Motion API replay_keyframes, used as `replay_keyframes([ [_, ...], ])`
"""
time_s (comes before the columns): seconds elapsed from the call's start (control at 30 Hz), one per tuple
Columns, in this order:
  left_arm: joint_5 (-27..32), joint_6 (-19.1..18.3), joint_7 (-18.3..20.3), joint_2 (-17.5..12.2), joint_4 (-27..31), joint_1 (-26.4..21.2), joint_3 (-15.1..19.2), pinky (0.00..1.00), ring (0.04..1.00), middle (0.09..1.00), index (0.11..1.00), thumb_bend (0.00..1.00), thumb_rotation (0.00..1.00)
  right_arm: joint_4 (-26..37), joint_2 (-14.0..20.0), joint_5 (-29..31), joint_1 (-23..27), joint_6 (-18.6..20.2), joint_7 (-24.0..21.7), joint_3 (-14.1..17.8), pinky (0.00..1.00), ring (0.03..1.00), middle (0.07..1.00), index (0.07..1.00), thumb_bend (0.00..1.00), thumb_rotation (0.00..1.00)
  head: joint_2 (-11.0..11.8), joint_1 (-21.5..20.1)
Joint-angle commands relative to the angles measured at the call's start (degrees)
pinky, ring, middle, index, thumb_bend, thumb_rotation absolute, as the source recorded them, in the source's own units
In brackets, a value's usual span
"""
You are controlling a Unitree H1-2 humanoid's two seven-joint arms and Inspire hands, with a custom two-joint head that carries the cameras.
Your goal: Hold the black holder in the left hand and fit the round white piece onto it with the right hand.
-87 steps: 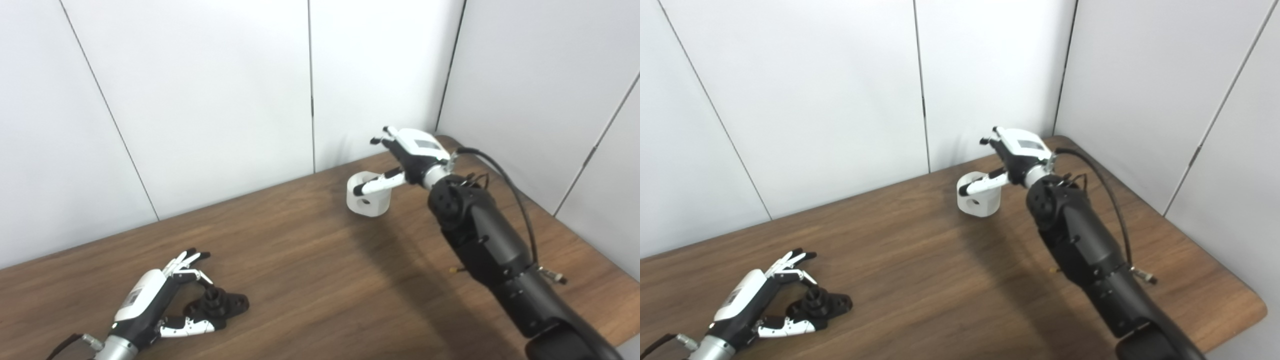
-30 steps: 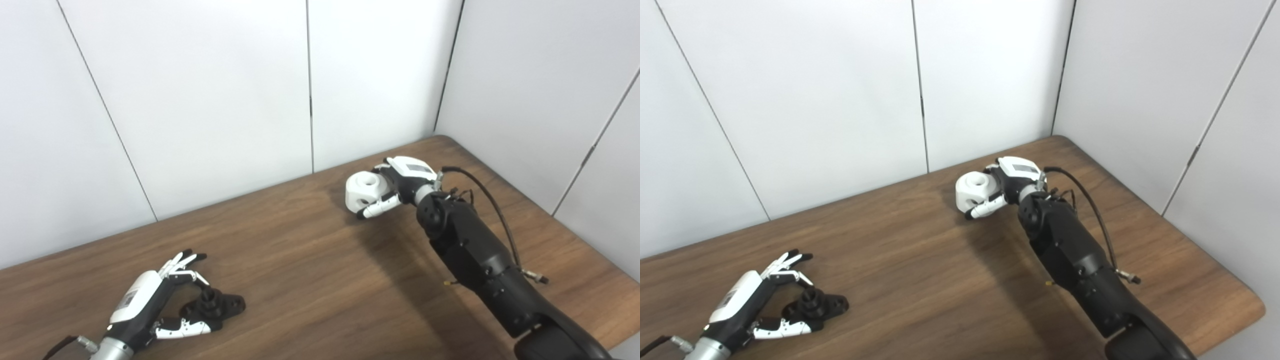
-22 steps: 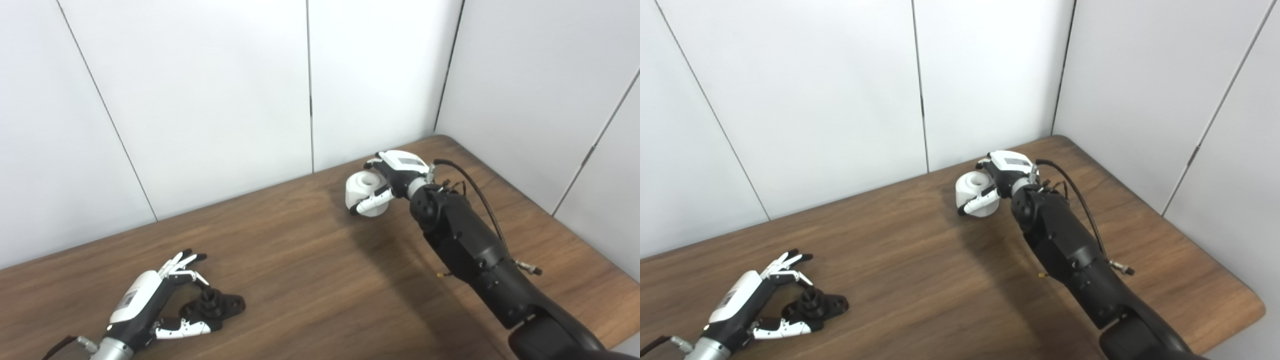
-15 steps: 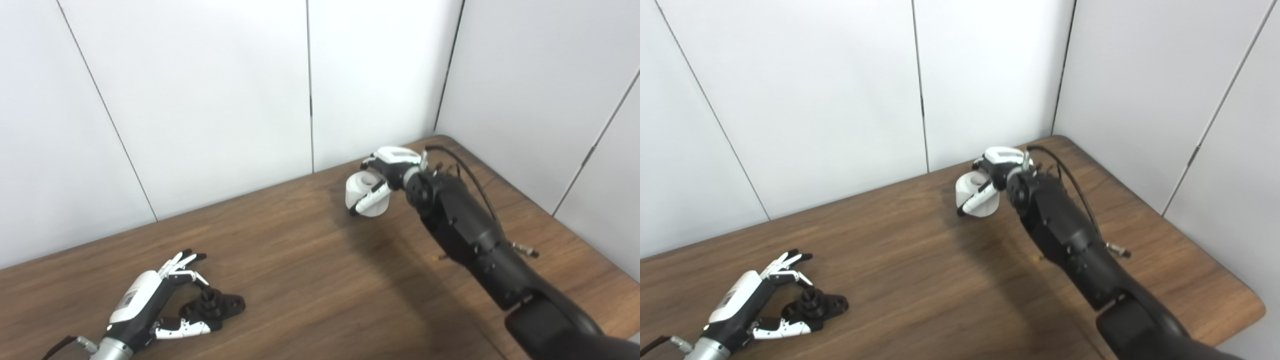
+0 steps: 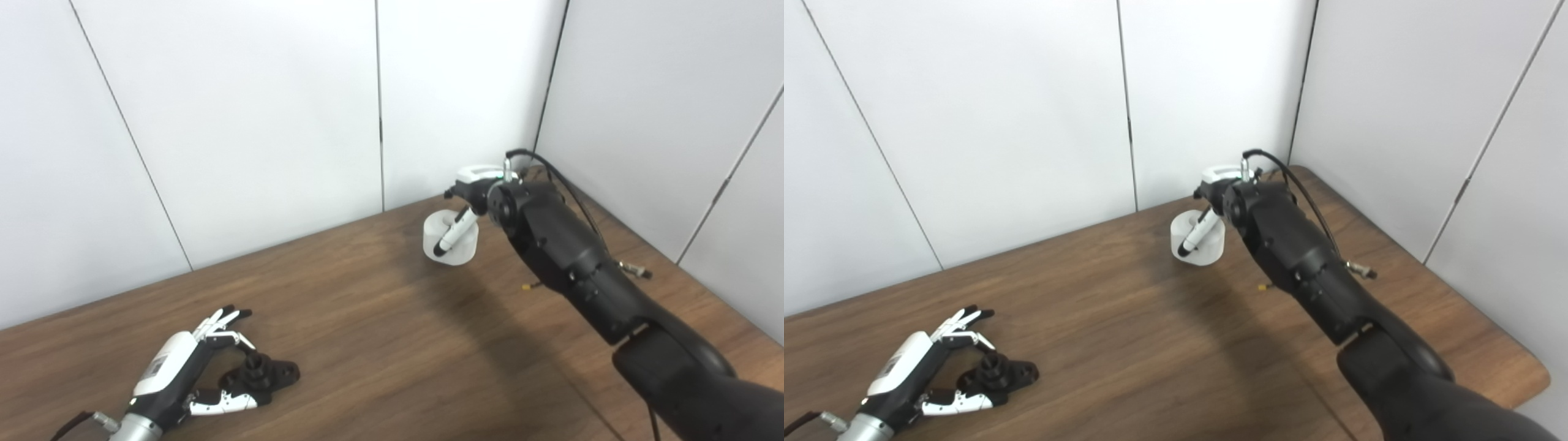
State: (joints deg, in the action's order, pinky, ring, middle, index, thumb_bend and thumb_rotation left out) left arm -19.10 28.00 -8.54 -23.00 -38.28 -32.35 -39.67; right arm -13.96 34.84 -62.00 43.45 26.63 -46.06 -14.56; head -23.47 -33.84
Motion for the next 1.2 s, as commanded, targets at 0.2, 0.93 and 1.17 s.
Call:
replay_keyframes([
  [0.2, -2.35, -1.08, 2.07, -3.39, -5.31, 8.24, -1.55, 1.00, 1.000, 0.930, 0.481, 0.52, 0.06, 0.60, 3.03, -3.98, 7.25, 0.26, -7.46, -1.18, 0.76, 0.970, 1.000, 0.923, 1.00, 0.59, -0.35, -0.34],
  [0.93, -2.95, -1.08, 1.83, -3.89, -5.64, 7.91, -2.19, 1.00, 1.000, 0.930, 0.481, 0.52, 0.06, 1.00, 2.37, -4.97, 6.63, 0.24, -8.59, -0.75, 0.73, 0.959, 1.000, 0.825, 1.00, 0.58, -0.79, -0.68],
  [1.17, -2.82, -1.08, 1.75, -3.96, -5.61, 8.08, -2.15, 1.00, 1.000, 0.930, 0.481, 0.52, 0.06, 0.51, 1.78, -4.74, 5.69, 0.25, -6.83, 0.29, 0.75, 0.947, 1.000, 0.830, 1.00, 0.58, -0.91, -0.51],
])
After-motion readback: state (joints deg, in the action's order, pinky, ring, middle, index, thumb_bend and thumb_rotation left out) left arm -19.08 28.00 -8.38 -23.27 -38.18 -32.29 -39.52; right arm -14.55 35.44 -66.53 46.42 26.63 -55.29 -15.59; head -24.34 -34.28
